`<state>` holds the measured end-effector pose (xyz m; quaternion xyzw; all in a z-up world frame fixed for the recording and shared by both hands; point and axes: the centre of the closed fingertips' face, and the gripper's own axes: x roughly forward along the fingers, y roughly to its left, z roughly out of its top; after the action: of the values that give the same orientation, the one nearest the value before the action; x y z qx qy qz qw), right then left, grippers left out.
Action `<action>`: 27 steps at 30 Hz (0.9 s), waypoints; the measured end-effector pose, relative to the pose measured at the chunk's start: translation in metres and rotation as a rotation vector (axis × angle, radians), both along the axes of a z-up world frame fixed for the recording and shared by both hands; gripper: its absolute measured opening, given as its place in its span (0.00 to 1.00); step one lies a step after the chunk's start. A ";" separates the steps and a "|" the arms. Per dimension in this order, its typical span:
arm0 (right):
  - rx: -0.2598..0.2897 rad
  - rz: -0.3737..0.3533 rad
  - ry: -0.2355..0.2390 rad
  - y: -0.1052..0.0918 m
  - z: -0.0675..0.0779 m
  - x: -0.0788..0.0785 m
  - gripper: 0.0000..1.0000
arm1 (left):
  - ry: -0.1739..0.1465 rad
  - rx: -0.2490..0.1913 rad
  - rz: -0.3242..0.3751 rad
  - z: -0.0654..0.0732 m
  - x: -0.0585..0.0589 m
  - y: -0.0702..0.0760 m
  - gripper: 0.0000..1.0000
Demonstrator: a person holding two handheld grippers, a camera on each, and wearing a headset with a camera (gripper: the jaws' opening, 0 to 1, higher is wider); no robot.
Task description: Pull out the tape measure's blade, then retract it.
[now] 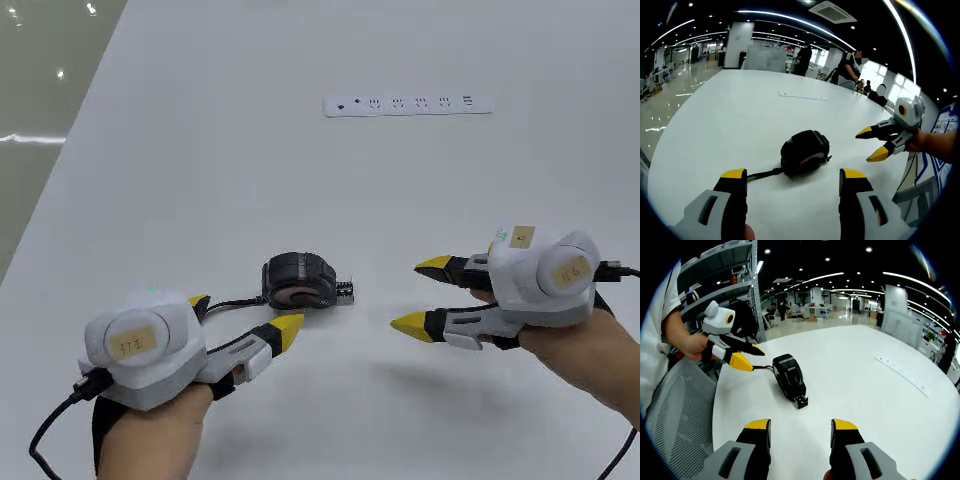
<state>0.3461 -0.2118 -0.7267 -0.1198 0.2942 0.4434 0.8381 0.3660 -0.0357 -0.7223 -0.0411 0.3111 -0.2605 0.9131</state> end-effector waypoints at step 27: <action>0.024 -0.184 -0.006 -0.048 0.016 -0.028 0.62 | -0.062 0.102 -0.175 0.012 -0.032 0.042 0.81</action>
<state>0.3184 -0.2602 -0.7102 -0.0836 0.2962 0.3677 0.8775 0.3342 0.0065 -0.7099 0.0410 0.2979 -0.3242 0.8969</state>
